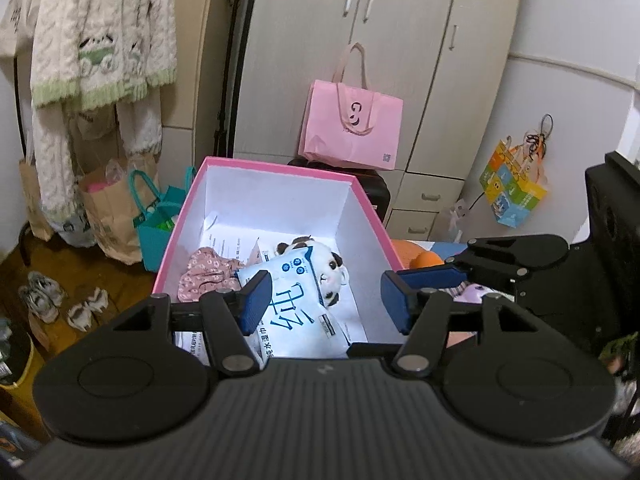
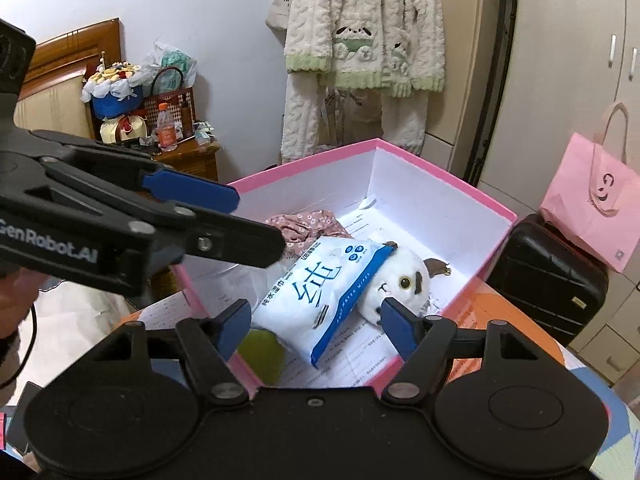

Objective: Organize soft objects
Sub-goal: 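Withdraw the left tool from the box and move it to the purple plush doll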

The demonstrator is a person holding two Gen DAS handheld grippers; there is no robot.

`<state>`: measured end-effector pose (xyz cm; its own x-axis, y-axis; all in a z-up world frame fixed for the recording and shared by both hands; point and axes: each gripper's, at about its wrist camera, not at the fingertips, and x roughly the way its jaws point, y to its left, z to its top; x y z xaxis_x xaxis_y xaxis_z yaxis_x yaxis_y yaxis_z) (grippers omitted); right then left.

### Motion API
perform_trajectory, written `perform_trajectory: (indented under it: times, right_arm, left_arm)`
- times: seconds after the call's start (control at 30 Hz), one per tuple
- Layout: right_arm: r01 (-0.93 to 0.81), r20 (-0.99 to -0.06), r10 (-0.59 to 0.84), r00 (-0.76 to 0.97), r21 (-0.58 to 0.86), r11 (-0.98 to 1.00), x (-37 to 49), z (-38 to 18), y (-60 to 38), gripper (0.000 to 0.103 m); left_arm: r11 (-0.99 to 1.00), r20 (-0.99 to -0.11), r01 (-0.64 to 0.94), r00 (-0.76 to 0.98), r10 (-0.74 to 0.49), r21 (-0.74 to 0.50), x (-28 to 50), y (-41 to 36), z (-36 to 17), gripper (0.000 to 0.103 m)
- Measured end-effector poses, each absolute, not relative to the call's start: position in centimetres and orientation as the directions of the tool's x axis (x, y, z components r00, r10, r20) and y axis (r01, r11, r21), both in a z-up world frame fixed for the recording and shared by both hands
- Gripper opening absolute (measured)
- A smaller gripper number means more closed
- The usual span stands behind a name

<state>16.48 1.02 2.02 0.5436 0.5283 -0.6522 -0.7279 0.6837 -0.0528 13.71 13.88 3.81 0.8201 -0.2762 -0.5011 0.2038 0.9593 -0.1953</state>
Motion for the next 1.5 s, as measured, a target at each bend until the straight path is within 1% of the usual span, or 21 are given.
perform_trajectory:
  times: [0.23,0.4,0.57,0.67,0.8,0.9,1.07,1.27,1.5]
  right_arm:
    - [-0.707,-0.627,0.515,0.584,-0.082,0.702,13.7,3.9,-0.5,0.076]
    - [-0.695,-0.604,0.512,0.612,-0.101,0.712,11.7,5.3,-2.1,0.076]
    - [-0.679,-0.572,0.515,0.638,-0.102,0.727,9.8,6.0,-5.0,0.076]
    - [-0.651,-0.555,0.515,0.653,-0.065,0.756,9.0,5.6,-7.7,0.076]
    - [-0.650,-0.514,0.541,0.665,-0.042,0.759,7.3,5.6,-10.9,0.076]
    - [-0.634,-0.501,0.510,0.699,-0.104,0.766,5.8,5.7,-12.7,0.076]
    - [-0.592,-0.499,0.458,0.736,-0.145,0.793,4.7,5.0,-15.3,0.076]
    - [-0.549,-0.510,0.432,0.744,-0.100,0.830,5.4,3.3,-18.1,0.077]
    - [-0.541,-0.549,0.427,0.719,-0.057,0.839,7.6,0.2,-19.8,0.077]
  left_arm:
    - [0.949,-0.501,0.266,0.806,-0.315,-0.168,11.0,12.8,5.9,0.059]
    - [0.931,-0.501,0.321,0.784,-0.365,-0.176,9.0,11.9,7.0,0.060]
    - [0.909,-0.496,0.369,0.762,-0.416,-0.195,7.5,10.8,7.8,0.061]
    - [0.902,-0.495,0.388,0.756,-0.429,-0.189,6.8,9.9,8.0,0.062]
    - [0.880,-0.530,0.447,0.714,-0.457,-0.158,6.7,7.8,8.2,0.062]
    - [0.866,-0.553,0.482,0.689,-0.468,-0.133,6.7,6.2,8.0,0.062]
    - [0.826,-0.562,0.542,0.639,-0.525,-0.154,7.1,3.8,7.0,0.062]
    - [0.786,-0.593,0.590,0.570,-0.568,-0.186,8.7,0.4,5.0,0.062]
    - [0.770,-0.641,0.594,0.502,-0.581,-0.232,11.6,-2.4,2.4,0.062]
